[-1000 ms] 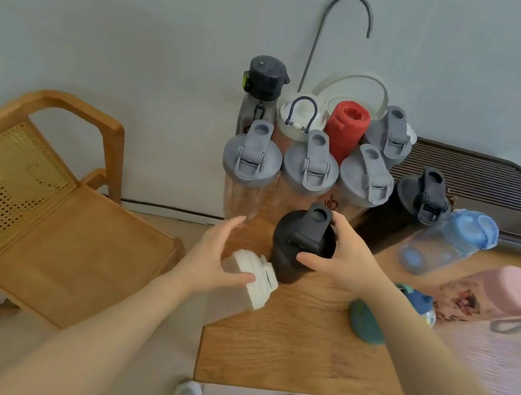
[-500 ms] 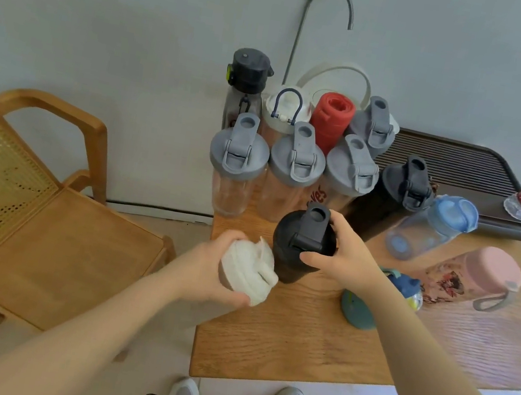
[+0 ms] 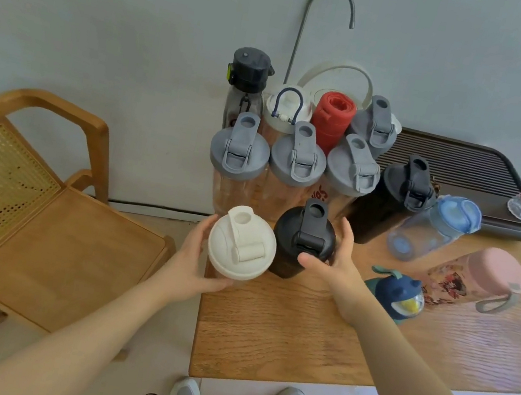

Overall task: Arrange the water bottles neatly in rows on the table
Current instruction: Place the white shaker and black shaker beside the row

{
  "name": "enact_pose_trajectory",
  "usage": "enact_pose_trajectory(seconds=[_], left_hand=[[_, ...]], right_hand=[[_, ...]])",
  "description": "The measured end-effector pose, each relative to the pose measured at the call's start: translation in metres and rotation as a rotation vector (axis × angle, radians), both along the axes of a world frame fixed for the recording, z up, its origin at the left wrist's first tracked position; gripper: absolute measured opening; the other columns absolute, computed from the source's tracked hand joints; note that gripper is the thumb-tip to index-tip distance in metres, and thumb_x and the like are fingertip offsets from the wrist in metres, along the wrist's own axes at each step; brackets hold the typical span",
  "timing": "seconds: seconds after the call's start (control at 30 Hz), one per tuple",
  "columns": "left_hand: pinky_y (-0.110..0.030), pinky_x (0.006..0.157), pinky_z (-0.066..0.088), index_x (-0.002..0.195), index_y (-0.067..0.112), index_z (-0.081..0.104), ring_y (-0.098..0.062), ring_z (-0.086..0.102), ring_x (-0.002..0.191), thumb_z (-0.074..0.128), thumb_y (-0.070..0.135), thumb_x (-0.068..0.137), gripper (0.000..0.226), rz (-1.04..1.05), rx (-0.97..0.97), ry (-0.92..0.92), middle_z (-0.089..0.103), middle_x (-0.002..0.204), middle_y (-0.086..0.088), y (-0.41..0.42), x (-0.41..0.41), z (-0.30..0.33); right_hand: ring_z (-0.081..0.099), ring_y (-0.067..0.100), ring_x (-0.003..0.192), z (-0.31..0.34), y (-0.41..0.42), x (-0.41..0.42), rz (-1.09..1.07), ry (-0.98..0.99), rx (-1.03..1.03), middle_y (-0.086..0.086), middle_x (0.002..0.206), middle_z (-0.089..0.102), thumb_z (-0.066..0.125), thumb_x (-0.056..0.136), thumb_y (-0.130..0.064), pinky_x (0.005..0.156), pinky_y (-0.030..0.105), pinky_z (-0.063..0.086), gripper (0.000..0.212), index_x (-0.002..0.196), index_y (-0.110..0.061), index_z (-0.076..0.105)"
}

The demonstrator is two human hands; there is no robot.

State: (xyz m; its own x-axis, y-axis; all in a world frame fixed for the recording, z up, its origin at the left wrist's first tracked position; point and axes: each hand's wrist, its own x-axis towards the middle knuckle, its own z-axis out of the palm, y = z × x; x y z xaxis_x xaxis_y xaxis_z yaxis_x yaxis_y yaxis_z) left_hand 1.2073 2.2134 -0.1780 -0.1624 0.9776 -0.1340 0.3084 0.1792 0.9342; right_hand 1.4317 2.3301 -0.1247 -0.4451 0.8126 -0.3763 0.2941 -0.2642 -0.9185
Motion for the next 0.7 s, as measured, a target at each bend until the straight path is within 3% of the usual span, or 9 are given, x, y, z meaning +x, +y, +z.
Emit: enact_pose_trajectory(seconds=[0.1, 0.2, 0.27, 0.33, 0.43, 0.5, 0.63, 0.7], left_hand=[[-0.035, 0.107, 0.035, 0.138, 0.036, 0.020, -0.008, 0.035, 0.129, 0.078, 0.046, 0.057, 0.100, 0.049, 0.001, 0.052, 0.033, 0.142, 0.005, 0.001, -0.001, -0.004], [-0.040, 0.108, 0.036, 0.138, 0.027, 0.024, -0.012, 0.038, 0.126, 0.074, 0.026, 0.073, 0.082, 0.069, -0.004, 0.061, 0.038, 0.138, 0.002, 0.007, 0.003, -0.004], [-0.035, 0.109, 0.033, 0.139, 0.026, 0.021, -0.011, 0.037, 0.128, 0.070, 0.014, 0.078, 0.079, 0.107, 0.026, 0.023, 0.037, 0.139, 0.003, 0.009, 0.005, -0.002], [-0.030, 0.108, 0.031, 0.143, 0.022, 0.013, -0.009, 0.034, 0.130, 0.073, 0.011, 0.074, 0.092, 0.142, 0.042, -0.031, 0.033, 0.141, 0.005, 0.012, 0.005, -0.004], [-0.014, 0.099, 0.031, 0.143, 0.017, 0.004, -0.002, 0.034, 0.124, 0.082, 0.013, 0.063, 0.112, 0.186, 0.019, -0.058, 0.032, 0.136, 0.011, 0.018, 0.008, -0.007], [-0.006, 0.089, 0.033, 0.138, 0.017, 0.013, -0.002, 0.037, 0.117, 0.087, 0.015, 0.056, 0.110, 0.258, 0.043, -0.018, 0.033, 0.128, 0.011, 0.026, 0.012, -0.008], [-0.020, 0.090, 0.035, 0.127, 0.018, 0.028, -0.007, 0.036, 0.112, 0.088, 0.018, 0.055, 0.094, 0.357, 0.056, 0.062, 0.031, 0.123, 0.003, 0.031, 0.010, -0.004], [-0.008, 0.085, 0.036, 0.125, 0.027, 0.028, 0.000, 0.042, 0.108, 0.085, 0.015, 0.059, 0.089, 0.283, 0.042, -0.005, 0.038, 0.122, 0.007, 0.031, 0.001, -0.001]], right_hand=[[0.034, 0.015, 0.133, -0.018, -0.009, -0.004, 0.005, -0.066, -0.002, -0.006, 0.143, 0.035, 0.079, 0.069, -0.013, 0.107, 0.032, 0.032, 0.110, 0.144, -0.033, 0.002], [0.040, 0.013, 0.124, -0.028, -0.011, -0.014, -0.017, -0.075, -0.004, -0.005, 0.133, 0.042, 0.079, 0.070, -0.012, 0.099, 0.028, 0.034, 0.095, 0.137, -0.031, 0.015], [0.044, 0.011, 0.116, -0.027, -0.008, -0.019, -0.071, -0.050, 0.011, -0.006, 0.124, 0.046, 0.077, 0.072, -0.009, 0.092, 0.026, 0.036, 0.083, 0.131, -0.026, 0.021], [0.047, 0.005, 0.106, -0.028, -0.006, -0.022, -0.092, -0.034, 0.036, -0.011, 0.115, 0.048, 0.076, 0.072, -0.007, 0.085, 0.019, 0.038, 0.076, 0.125, -0.026, 0.025], [0.048, 0.000, 0.104, -0.033, -0.006, -0.027, -0.083, -0.017, 0.060, -0.013, 0.115, 0.047, 0.078, 0.068, -0.003, 0.080, 0.015, 0.044, 0.082, 0.125, -0.028, 0.024], [0.045, 0.009, 0.116, -0.038, -0.006, -0.030, -0.116, -0.044, 0.114, -0.005, 0.125, 0.041, 0.084, 0.062, -0.007, 0.093, 0.023, 0.044, 0.089, 0.122, -0.034, 0.024], [0.035, 0.019, 0.124, -0.037, -0.002, -0.037, -0.152, -0.159, 0.253, -0.005, 0.121, 0.029, 0.088, 0.052, -0.028, 0.106, 0.042, 0.038, 0.086, 0.102, -0.058, 0.025], [0.040, 0.020, 0.123, -0.039, 0.000, -0.036, -0.138, -0.183, 0.248, -0.002, 0.125, 0.036, 0.084, 0.046, -0.041, 0.105, 0.045, 0.040, 0.082, 0.099, -0.067, 0.027]])
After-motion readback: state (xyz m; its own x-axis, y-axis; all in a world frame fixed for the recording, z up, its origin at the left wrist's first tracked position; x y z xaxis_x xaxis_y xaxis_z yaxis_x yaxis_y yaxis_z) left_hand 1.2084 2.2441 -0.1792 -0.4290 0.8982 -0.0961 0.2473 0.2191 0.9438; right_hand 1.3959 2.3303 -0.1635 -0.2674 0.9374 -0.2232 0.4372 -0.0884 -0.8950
